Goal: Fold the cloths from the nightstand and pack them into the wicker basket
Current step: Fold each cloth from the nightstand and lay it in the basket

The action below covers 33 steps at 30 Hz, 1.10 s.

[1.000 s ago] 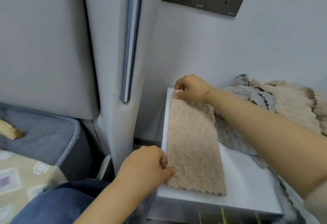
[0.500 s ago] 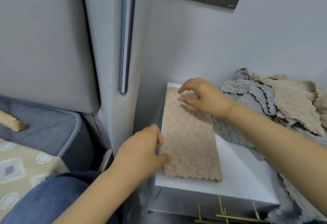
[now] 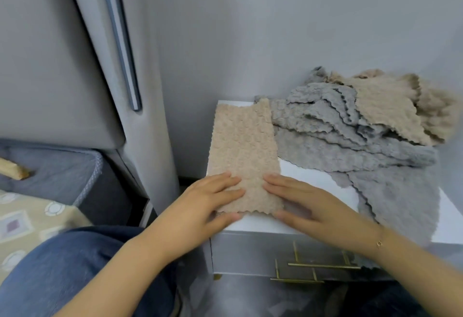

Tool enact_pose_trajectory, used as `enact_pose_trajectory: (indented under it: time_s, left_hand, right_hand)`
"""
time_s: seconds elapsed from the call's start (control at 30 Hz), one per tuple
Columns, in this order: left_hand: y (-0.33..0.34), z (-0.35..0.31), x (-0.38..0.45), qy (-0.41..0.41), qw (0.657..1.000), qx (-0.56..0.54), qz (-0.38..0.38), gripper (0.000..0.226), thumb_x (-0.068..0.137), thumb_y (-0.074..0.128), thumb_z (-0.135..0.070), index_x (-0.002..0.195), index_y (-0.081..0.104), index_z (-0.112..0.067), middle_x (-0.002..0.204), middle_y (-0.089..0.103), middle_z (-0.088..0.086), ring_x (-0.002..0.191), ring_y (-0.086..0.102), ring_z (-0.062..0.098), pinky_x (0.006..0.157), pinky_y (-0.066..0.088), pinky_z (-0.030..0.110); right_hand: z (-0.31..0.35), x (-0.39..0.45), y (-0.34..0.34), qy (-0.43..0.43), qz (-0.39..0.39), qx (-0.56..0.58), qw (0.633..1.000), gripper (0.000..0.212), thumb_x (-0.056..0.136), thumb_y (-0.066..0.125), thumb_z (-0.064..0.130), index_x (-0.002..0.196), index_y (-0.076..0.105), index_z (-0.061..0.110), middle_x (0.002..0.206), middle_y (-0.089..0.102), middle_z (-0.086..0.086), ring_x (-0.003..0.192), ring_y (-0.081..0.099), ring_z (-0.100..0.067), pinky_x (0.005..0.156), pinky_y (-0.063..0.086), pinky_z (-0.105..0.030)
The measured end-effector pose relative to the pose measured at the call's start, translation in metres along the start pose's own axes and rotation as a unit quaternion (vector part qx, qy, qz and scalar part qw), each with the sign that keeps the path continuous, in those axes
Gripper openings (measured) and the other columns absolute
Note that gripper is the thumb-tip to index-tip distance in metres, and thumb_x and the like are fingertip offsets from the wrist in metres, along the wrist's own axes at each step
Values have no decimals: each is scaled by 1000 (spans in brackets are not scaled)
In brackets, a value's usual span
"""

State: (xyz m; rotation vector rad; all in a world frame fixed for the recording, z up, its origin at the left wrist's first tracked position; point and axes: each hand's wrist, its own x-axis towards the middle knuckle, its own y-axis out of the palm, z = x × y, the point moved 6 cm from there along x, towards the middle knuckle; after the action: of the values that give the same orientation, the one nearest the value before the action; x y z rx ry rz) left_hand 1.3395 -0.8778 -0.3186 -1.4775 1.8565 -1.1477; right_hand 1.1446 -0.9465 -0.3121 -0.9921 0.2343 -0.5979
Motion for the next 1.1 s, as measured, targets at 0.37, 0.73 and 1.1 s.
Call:
enact_pose_trajectory:
  time_s: [0.37,0.73,1.1]
  left_hand:
    - [10,-2,-6,0,998,46,48,73,88,31,-72,152,14,-40,160,-3,-23,145,-12,-6,121,-3,31]
    - [13,-2,-24,9,999,38,-33,72,87,52,-57,151,31,-34,160,20,-17,147,12,-1,119,7,18]
    - [-2,-2,-26,-20,995,-7,-94,46,93,46,-51,131,60,-31,143,47,-23,133,39,-5,108,27,8]
  right_hand:
    - [6,-10,20,-73,-28,-141,987,59,101,38,50,151,32,21,160,23,9,149,13,-6,120,11,-25]
    - [12,-16,27,-67,-140,-138,978,60,88,55,54,135,57,17,144,50,8,137,41,-8,114,28,-19]
    - [9,-15,19,-50,-138,-48,988,46,93,52,48,130,63,21,139,55,12,133,45,-2,109,37,-23]
